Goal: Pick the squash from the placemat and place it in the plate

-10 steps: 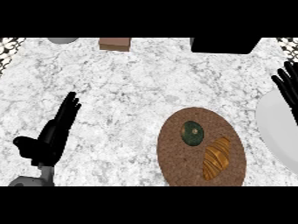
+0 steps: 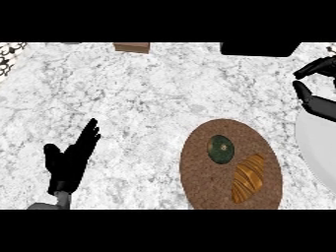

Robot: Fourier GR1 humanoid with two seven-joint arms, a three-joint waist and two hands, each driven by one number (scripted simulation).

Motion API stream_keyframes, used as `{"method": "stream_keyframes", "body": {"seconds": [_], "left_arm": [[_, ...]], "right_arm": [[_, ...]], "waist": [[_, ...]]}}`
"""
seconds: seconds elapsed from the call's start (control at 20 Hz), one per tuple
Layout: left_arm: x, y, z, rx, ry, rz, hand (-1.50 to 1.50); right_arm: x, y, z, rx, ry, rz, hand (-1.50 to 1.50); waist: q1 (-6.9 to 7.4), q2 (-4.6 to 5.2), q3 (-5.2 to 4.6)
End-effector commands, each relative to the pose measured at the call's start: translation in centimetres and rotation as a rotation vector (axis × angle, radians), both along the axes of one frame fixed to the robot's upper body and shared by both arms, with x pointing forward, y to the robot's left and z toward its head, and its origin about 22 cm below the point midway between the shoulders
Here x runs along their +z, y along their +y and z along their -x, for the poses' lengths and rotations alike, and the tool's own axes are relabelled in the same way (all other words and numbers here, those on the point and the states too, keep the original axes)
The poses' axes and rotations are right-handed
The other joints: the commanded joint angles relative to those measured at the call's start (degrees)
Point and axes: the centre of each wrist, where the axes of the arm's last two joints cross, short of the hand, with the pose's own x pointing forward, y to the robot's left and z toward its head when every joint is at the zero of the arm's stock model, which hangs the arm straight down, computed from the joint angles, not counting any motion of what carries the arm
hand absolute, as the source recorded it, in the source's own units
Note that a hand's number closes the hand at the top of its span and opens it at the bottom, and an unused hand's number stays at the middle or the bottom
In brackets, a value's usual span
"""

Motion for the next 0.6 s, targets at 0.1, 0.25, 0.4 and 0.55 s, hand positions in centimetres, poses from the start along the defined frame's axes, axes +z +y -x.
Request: {"method": "stream_keyframes", "body": {"seconds": [0.1, 0.25, 0.4, 0.55], "left_arm": [[-0.1, -0.8, 0.0, -0.003, 0.073, 0.043, 0.00], [1.0, 0.5, -0.1, 0.006, 0.083, 0.024, 0.00], [-1.0, 0.0, 0.3, 0.034, 0.102, 0.014, 0.00], [-0.4, 0.5, 0.4, 0.028, 0.098, 0.010, 0.00]], "right_arm": [[-7.5, -1.4, -2.0, -0.071, -0.075, -0.137, -1.50], [-8.7, -1.8, -2.3, 0.021, -0.113, -0.135, -1.50], [-8.5, -2.6, -2.9, 0.053, -0.096, -0.027, -1.50], [-7.0, -0.6, -2.6, 0.118, -0.033, 0.194, -1.50]], "waist": [[-0.89, -0.12, 0.34], [-1.79, -0.58, 0.25], [-2.17, -0.65, 0.20], [-2.35, -0.86, 0.14]]}}
